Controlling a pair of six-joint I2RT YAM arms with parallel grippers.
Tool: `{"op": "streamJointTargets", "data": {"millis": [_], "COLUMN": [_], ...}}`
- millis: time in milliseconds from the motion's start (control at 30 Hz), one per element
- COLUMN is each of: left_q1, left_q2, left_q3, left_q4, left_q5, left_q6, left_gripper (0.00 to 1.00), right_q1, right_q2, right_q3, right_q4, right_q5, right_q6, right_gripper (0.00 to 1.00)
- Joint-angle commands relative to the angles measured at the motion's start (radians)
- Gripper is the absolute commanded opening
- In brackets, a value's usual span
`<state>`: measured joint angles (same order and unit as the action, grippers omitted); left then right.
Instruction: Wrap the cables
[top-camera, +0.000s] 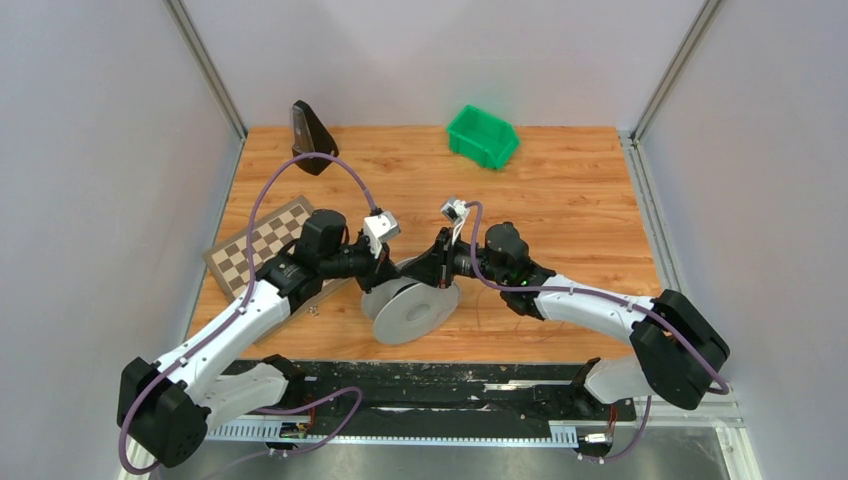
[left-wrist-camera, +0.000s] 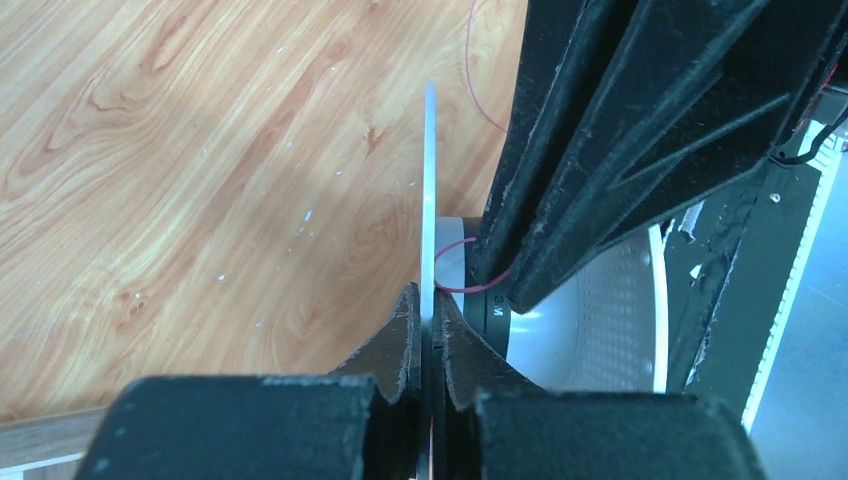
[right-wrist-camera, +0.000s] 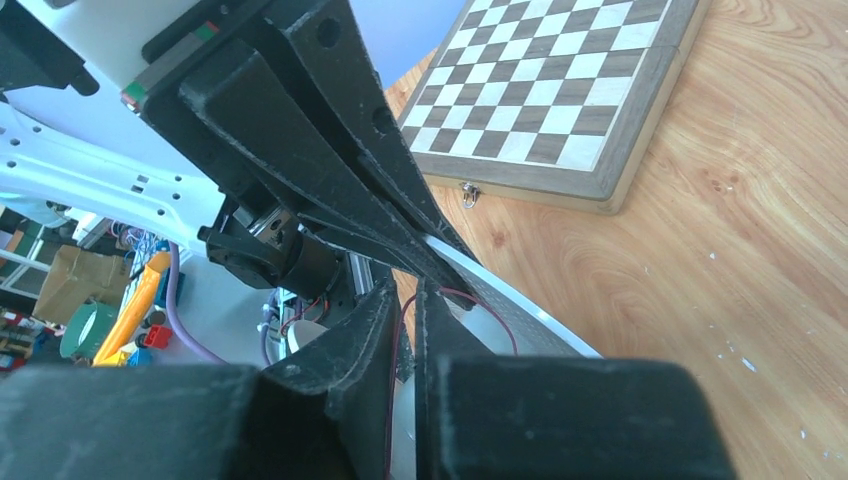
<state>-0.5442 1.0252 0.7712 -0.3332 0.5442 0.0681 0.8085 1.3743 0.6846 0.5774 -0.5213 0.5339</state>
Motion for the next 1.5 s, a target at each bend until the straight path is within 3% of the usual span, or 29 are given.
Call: {"op": "streamJointTargets", "data": {"millis": [0, 133, 267, 333, 700, 1467], "left_q1": [-0.003, -0.002, -0.003, -0.002, -0.002, -0.002], "left_q2": [-0.042, -0.058, -0.068, -0.075, -0.066, -0.031], "left_q3": [0.026, 0.024, 0.03, 0.029, 0.019, 0.026], "left_q4": [0.019, 0.015, -0.02, -0.026, -0.02, 0.015], "left_q5": [-0.002, 0.001, -0.016, -0.014, 0.051, 0.03], "left_q6": [-0.009, -0.009, 0.028, 0.041, 0.043, 0.009], "left_gripper": [0.0, 0.02, 0.24, 0.28, 0.37, 0.37], "right_q1": [0.002, 0.002, 0.002, 0.002, 0.002, 0.019], "right_q2": [-0.024, -0.025, -0.035, -0.037, -0.027, -0.019], "right_q3": [0.048, 0.051, 0.051, 0.047, 0.033, 0.003], "right_q4": [-0.032, -0.032, -0.032, -0.032, 0.03, 0.082], "right_q5": [0.026, 0.048, 0.073, 0.078, 0.065, 0.033], "right_q6": [-0.006, -0.002, 0.003, 0.003, 0.049, 0.099], "right_gripper": [0.07, 0.0, 0.0, 0.0, 0.0, 0.0]}}
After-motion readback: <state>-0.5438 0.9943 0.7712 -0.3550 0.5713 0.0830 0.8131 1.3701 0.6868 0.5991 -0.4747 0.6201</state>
